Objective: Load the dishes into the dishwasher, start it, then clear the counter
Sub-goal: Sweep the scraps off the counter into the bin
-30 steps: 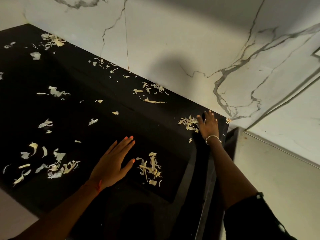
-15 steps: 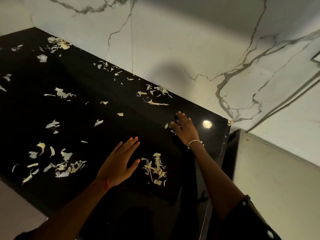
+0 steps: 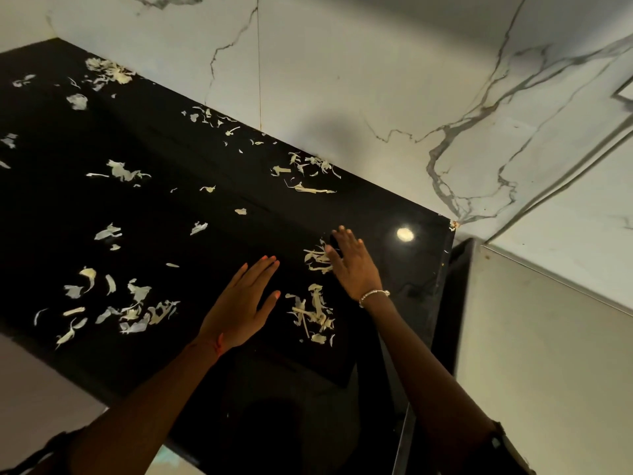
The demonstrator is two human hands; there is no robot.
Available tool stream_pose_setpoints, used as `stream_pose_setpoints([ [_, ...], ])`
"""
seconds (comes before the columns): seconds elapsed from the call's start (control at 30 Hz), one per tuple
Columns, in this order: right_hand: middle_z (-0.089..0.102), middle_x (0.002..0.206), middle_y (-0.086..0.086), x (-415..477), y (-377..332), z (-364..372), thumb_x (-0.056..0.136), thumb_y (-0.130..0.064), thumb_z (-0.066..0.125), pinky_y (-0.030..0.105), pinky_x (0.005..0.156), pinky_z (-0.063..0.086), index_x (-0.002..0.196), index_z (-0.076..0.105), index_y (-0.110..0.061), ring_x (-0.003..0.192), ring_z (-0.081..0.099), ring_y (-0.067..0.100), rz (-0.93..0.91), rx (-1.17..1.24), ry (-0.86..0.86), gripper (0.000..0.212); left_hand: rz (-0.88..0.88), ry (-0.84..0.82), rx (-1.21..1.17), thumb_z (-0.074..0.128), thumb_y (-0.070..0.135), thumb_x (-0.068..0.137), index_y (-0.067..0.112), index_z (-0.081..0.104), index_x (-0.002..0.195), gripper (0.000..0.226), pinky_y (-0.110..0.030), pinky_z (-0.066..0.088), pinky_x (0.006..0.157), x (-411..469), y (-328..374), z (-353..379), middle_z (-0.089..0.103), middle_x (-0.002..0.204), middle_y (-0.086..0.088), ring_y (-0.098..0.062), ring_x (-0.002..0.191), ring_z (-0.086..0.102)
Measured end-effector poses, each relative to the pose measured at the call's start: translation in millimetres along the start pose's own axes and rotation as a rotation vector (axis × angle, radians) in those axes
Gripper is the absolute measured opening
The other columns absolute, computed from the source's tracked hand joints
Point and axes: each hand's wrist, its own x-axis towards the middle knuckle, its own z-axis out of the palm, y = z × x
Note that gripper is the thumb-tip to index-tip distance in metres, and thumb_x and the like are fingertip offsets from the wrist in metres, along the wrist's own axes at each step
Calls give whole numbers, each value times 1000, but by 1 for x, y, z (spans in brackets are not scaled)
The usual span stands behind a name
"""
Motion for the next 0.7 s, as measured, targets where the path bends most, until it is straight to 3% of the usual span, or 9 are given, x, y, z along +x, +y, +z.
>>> stream_pose_setpoints([
  [0.1, 16, 155, 0, -18, -25, 18, 98, -41, 29, 27, 118, 2, 145, 23, -19, 143, 11, 10, -117, 52, -63, 51, 14, 24, -43, 7, 56, 83, 17, 19, 145, 74, -22, -5, 111, 0, -2, 1, 15, 154, 2, -1, 136, 0],
  [0.17, 29, 150, 2, -31, -38, 19, 98, -37, 35, 26, 113, 25, 143, 30, -20, 134, 32, 7, -149, 272, -123, 48, 17, 43, -64, 8, 55, 84, 14, 22, 144, 74, -22, -3, 111, -1, -3, 2, 19, 153, -1, -2, 136, 2],
  [0.23, 41, 144, 4, -43, -42, 15, 97, -29, 40, 13, 100, 38, 139, 38, -16, 120, 47, 2, -126, 517, -22, 43, 26, 68, -71, 10, 53, 85, 11, 27, 143, 73, -24, -1, 112, -1, -3, 2, 24, 152, -3, -3, 136, 5],
  [0.27, 41, 144, 5, -47, -41, 15, 97, -28, 40, 16, 101, 39, 138, 39, -15, 122, 47, 5, -72, 556, 80, 43, 33, 81, -65, 10, 52, 86, 10, 29, 142, 72, -25, 1, 112, -2, -2, 1, 26, 151, -5, -4, 135, 6],
  [0.37, 22, 153, 3, -63, -41, 23, 98, -39, 31, 34, 117, 18, 143, 27, -15, 142, 18, 17, 166, 354, 197, 52, 51, 91, -51, 11, 49, 87, 8, 31, 141, 70, -27, 4, 112, -2, -2, 1, 28, 150, -6, -4, 133, 8],
  [0.5, 3, 156, 8, -84, -71, 53, 84, -65, 3, 26, 114, -5, 146, 12, -9, 143, -5, 14, 213, 56, 153, 85, 33, 88, -71, 33, 28, 99, 8, 30, 142, 47, -25, 1, 112, -2, -3, 3, 27, 151, -6, -2, 132, 5],
  [0.6, -4, 156, 9, -77, -90, 68, 90, -55, 8, 27, 113, -10, 147, 3, -7, 142, -10, 15, 256, -2, 144, 74, 30, 121, -118, 25, 34, 97, 7, 28, 142, 52, -25, 3, 113, -3, -5, 5, 26, 151, -8, -4, 135, 6],
  [0.7, -4, 156, 12, -55, -100, 69, 97, -48, 16, 30, 115, -8, 146, 3, -5, 144, -9, 19, 294, -32, 145, 67, -29, 158, -193, 29, 22, 100, 7, 25, 143, 46, -24, 3, 113, -2, -6, 3, 24, 152, -9, -5, 135, 6],
])
